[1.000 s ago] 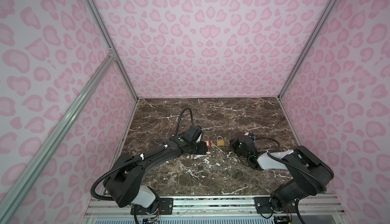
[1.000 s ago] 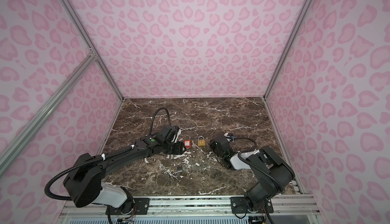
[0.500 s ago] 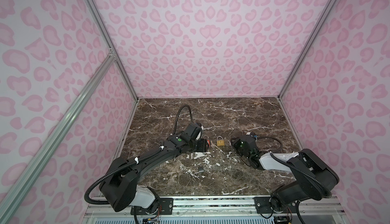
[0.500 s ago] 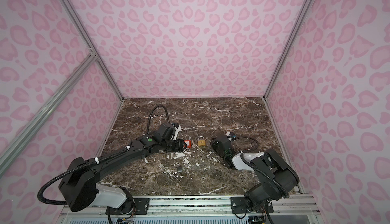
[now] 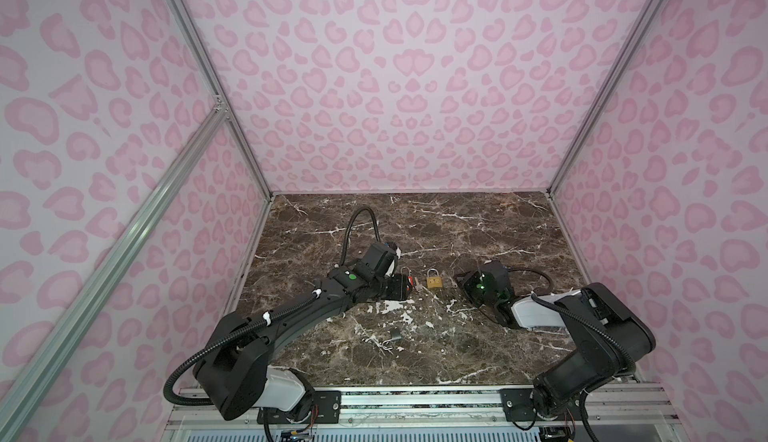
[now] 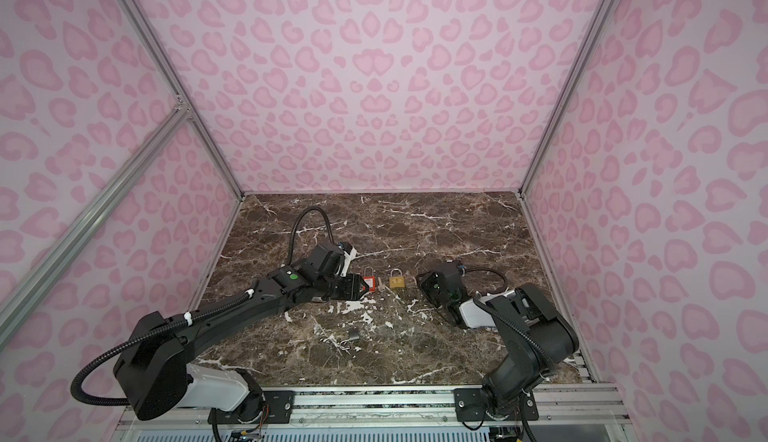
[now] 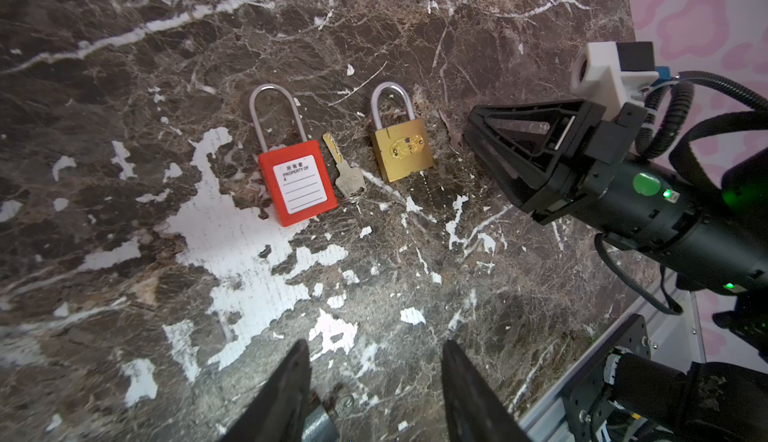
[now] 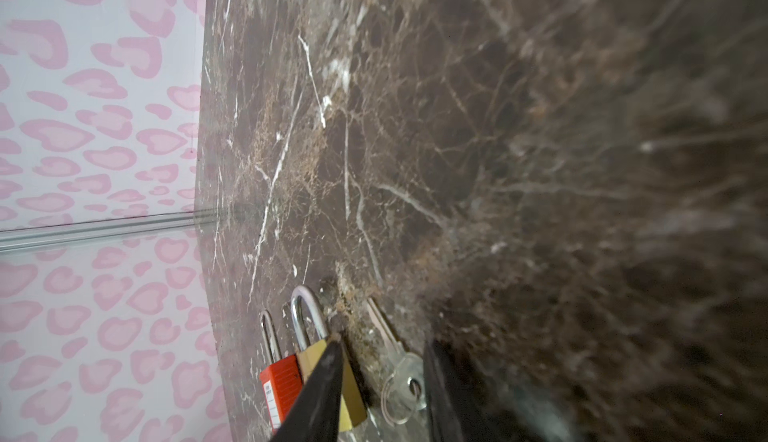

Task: Lock with the key

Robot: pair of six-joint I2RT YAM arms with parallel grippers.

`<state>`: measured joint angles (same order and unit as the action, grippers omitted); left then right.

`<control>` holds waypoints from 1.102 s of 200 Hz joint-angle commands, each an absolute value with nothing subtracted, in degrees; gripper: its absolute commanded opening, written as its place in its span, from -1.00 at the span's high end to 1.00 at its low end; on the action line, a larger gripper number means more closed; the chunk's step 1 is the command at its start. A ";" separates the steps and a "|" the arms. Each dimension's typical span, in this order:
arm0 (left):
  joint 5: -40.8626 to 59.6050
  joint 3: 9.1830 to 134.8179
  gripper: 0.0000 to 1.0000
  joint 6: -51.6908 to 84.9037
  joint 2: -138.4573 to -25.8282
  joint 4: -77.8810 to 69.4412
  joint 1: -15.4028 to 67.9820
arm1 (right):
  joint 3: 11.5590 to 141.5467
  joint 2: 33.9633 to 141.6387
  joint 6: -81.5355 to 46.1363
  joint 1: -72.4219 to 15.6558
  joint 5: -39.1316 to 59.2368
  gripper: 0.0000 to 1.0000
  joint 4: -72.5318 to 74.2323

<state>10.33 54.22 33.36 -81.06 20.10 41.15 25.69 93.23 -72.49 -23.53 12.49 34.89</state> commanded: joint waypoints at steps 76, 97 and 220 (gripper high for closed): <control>10.09 56.06 -0.06 33.36 -78.53 22.05 41.05 | 24.91 95.90 -75.55 -23.93 14.70 0.32 40.30; 10.38 56.50 -0.07 33.60 -78.22 22.11 41.08 | 25.24 96.07 -75.47 -23.96 15.11 0.32 40.21; 9.93 56.42 -0.07 34.03 -79.27 22.89 41.13 | 25.78 98.27 -75.98 -22.64 18.22 0.29 45.31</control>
<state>10.24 55.86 33.39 -78.89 22.65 41.10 26.35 98.04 -75.57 -22.81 17.72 42.59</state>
